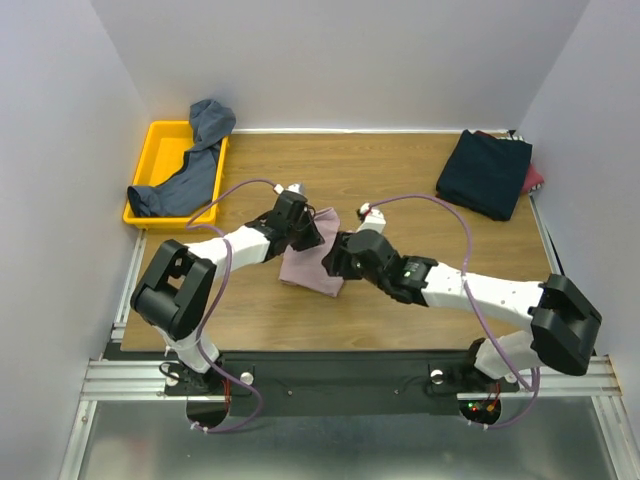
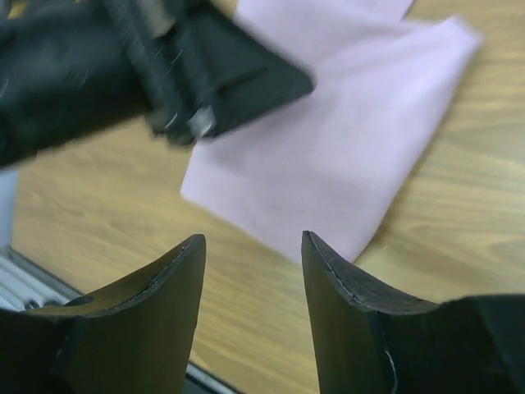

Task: Fold and stack the tank tops
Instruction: Fold the tank top

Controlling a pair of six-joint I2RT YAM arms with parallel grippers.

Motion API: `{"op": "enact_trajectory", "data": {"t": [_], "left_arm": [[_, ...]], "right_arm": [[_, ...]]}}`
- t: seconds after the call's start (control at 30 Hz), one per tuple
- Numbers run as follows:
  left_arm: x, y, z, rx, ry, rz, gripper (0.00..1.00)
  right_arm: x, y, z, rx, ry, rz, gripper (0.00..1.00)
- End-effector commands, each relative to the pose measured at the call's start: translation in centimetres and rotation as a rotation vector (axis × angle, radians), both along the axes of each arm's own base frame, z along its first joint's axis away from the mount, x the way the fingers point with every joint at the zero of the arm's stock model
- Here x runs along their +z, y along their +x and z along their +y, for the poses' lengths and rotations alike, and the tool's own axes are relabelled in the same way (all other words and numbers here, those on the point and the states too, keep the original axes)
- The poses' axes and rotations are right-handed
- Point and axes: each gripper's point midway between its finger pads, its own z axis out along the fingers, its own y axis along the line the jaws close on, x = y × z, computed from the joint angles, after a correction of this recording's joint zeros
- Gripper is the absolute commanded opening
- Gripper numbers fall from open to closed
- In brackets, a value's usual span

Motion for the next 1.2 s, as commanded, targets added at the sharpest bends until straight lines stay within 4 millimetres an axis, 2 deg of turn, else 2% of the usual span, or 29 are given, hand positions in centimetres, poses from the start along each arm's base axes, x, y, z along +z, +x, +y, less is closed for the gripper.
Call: {"op": "enact_trajectory", "data": {"t": [0.0,0.07,0.1,0.17,0.27,0.33,0.4,0.43,0.57,0.63,0.73,0.87,0.93,0.97,1.0,1.03,1.17], "left_arm": [[3.6,0.1,-1.3,-0.037,-0.101,-0.06,0.14],[4.8,0.2,-1.0,-0.004,-0.124,-0.083,0.15],[4.9,0.4,-0.3,0.029,-0.113,-0.096,0.16],[5.8,0.9,1.2,0.092,-0.12,-0.11,0.17],[7.0,1.4,3.3,0.161,-0.129,-0.131,0.19],[7.6,1.7,5.1,0.211,-0.132,-0.146,0.2],[7.7,1.8,5.8,0.221,-0.131,-0.15,0.2],[7.7,1.8,6.3,0.228,-0.126,-0.147,0.2],[7.4,1.7,6.9,0.235,-0.121,-0.14,0.2],[7.0,1.6,7.1,0.238,-0.119,-0.136,0.2],[6.2,1.6,7.2,0.235,-0.115,-0.122,0.2],[5.2,1.8,7.5,0.24,-0.102,-0.112,0.2],[4.6,1.8,7.7,0.24,-0.097,-0.103,0.2],[3.9,1.8,7.7,0.241,-0.087,-0.089,0.2],[3.7,1.9,7.7,0.236,-0.084,-0.087,0.19],[3.1,2.0,7.8,0.237,-0.076,-0.076,0.19],[2.2,2.5,7.8,0.24,-0.063,-0.062,0.19]], "right_arm": [[-2.7,2.2,-4.2,-0.097,-0.049,0.066,0.57],[-4.0,3.2,-5.8,-0.133,-0.073,0.086,0.62],[-4.2,3.4,-5.9,-0.129,-0.076,0.095,0.64],[-4.4,4.0,-5.3,-0.101,-0.064,0.105,0.72],[-4.6,5.1,-4.8,-0.09,-0.055,0.116,0.79],[-5.4,5.6,-4.6,-0.091,-0.041,0.135,0.81],[-5.9,5.6,-4.1,-0.08,-0.016,0.161,0.82],[-6.8,5.5,-4.2,-0.082,-0.029,0.18,0.82],[-8.4,6.0,-3.9,-0.106,-0.03,0.199,0.79],[-9.1,6.2,-4.0,-0.125,-0.032,0.201,0.7],[-9.5,7.0,-3.6,-0.137,-0.03,0.191,0.65],[-9.0,8.4,-3.5,-0.159,-0.04,0.139,0.44],[-8.2,9.1,-3.4,-0.162,-0.046,0.104,0.34],[-7.4,9.6,-3.2,-0.16,-0.041,0.084,0.24],[-6.8,9.9,-3.1,-0.146,-0.054,0.06,0.2],[-5.5,10.4,-2.6,-0.136,-0.038,0.034,0.14],[-2.7,11.3,-1.9,-0.085,-0.048,-0.049,0.1]]}}
